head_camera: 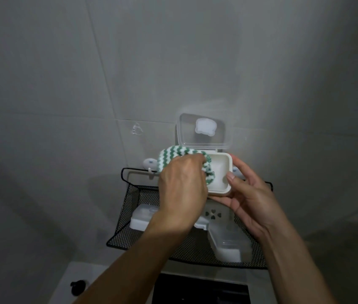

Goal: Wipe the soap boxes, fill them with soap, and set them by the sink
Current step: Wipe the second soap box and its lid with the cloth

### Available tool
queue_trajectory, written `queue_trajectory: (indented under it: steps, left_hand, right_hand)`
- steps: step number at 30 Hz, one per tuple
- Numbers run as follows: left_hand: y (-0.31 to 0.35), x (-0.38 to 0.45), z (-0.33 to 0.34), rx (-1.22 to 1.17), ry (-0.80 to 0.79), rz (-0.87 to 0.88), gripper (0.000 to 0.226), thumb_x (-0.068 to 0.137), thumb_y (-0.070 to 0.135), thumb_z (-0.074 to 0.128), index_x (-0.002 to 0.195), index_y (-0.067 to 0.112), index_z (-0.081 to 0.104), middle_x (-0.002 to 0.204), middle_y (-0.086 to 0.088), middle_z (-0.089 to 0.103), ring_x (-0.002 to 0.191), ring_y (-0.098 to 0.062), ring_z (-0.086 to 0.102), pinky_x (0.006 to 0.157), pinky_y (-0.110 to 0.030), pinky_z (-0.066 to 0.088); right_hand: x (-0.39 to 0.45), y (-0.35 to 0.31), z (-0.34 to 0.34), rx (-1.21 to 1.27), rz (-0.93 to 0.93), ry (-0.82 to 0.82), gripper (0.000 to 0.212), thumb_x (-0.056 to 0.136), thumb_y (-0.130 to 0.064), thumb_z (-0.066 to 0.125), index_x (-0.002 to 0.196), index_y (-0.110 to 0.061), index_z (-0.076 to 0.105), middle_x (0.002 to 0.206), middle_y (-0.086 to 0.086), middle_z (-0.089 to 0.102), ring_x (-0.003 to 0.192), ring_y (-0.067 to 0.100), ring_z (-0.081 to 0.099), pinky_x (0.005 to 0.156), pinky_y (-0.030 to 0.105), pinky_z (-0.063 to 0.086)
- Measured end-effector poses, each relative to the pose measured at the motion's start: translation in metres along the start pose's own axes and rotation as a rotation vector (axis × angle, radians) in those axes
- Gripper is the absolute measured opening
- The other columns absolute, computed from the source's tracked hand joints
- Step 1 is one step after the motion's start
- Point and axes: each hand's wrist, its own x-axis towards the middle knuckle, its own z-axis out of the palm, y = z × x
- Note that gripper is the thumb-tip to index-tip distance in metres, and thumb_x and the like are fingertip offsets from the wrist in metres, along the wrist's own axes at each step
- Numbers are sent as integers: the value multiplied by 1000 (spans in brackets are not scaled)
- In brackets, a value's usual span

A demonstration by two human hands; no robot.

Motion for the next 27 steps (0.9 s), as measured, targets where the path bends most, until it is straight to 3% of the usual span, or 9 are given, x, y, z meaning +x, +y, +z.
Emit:
queue_trajectory:
  steps: [5, 8, 13, 16, 19, 22, 27]
  left_hand:
    - [11, -3, 4, -181, -22, 22, 39, 86, 12, 68, 123, 17, 57, 106, -1, 72, 100, -21, 67, 88, -38, 50]
    - [9, 1, 4, -291, -16, -35, 42, 81, 8, 73, 122, 15, 64, 109, 0, 74, 104, -19, 68, 92, -36, 51]
    - [4, 0, 2, -68, 61, 44, 29, 78, 21, 79, 106, 20, 75, 102, -1, 58, 99, -23, 57, 85, -38, 46]
    - [3, -1, 2, 48, 76, 84, 27, 79, 25, 77, 105, 22, 75, 102, -1, 59, 102, -24, 55, 86, -38, 42]
    - [4, 0, 2, -109, 29, 29, 31, 84, 15, 71, 114, 20, 71, 105, -3, 65, 99, -25, 61, 84, -40, 49]
    - [7, 1, 1, -282, 40, 16, 35, 82, 6, 69, 115, 17, 72, 108, -3, 73, 101, -21, 66, 91, -36, 50]
    - [6, 5, -6, -330, -108, 108, 30, 86, 9, 64, 114, 19, 72, 109, 4, 73, 103, -14, 65, 92, -31, 48]
  right_hand:
    - [1, 1, -2, 9, 37, -65, 52, 92, -10, 60, 142, -21, 52, 125, 20, 68, 107, 33, 71, 78, 46, 59]
    - [0, 2, -3, 8, 30, -82, 52, 93, -11, 59, 143, -21, 51, 128, 19, 67, 111, 35, 69, 80, 47, 59]
    - [-1, 3, 0, 13, 22, -72, 54, 93, -9, 56, 146, -20, 47, 128, 21, 66, 113, 39, 67, 83, 51, 59]
    - [-2, 2, 1, -1, 2, -63, 55, 93, -8, 57, 146, -20, 47, 127, 22, 66, 111, 39, 67, 83, 49, 59]
    - [-2, 1, 3, -20, -10, -67, 57, 92, -9, 58, 146, -21, 47, 126, 20, 68, 111, 37, 68, 81, 46, 60]
    - [-1, 0, 2, -20, -13, -81, 57, 92, -10, 57, 147, -21, 46, 126, 16, 69, 112, 35, 68, 81, 45, 60]
    - [-1, -3, -5, 11, -27, -89, 58, 93, -8, 54, 148, -21, 44, 130, 18, 66, 113, 34, 68, 81, 46, 59]
